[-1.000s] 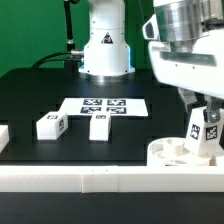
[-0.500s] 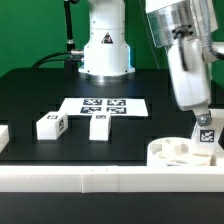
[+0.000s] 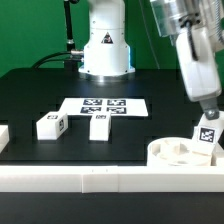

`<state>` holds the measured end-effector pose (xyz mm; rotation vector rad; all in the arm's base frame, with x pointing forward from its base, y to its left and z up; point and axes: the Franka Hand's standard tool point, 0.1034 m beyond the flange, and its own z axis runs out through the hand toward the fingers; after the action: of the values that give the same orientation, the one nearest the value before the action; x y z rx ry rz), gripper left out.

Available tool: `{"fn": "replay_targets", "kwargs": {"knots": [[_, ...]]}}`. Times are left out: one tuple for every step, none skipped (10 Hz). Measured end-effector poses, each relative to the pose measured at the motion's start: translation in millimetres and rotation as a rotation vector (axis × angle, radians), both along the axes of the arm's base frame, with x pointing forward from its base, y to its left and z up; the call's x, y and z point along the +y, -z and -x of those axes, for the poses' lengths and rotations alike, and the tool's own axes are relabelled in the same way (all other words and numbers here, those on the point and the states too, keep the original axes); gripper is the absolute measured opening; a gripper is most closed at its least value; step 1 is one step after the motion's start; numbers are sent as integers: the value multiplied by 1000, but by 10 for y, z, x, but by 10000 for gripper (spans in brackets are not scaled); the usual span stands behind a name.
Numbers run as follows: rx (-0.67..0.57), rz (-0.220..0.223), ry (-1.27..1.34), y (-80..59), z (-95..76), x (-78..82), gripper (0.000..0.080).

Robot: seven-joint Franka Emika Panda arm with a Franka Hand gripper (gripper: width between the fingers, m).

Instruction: Assemble stool

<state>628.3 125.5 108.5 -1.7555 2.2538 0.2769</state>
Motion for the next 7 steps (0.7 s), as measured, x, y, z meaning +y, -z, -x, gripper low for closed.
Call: {"fn": "replay_targets", "kwargs": {"knots": [[-52,18,-153,-72,-9,16,644],[-70,23,-204,-59,-8,8,644],[-97,34,-295,-42,-3,3,649],[-136,46,-413,-42,-3,1,649],[-165,66,-536,-30,3,9,649],[-195,112,-721,-23,1,47,649],[-230,144,-891,-48,0,103,649]]}}
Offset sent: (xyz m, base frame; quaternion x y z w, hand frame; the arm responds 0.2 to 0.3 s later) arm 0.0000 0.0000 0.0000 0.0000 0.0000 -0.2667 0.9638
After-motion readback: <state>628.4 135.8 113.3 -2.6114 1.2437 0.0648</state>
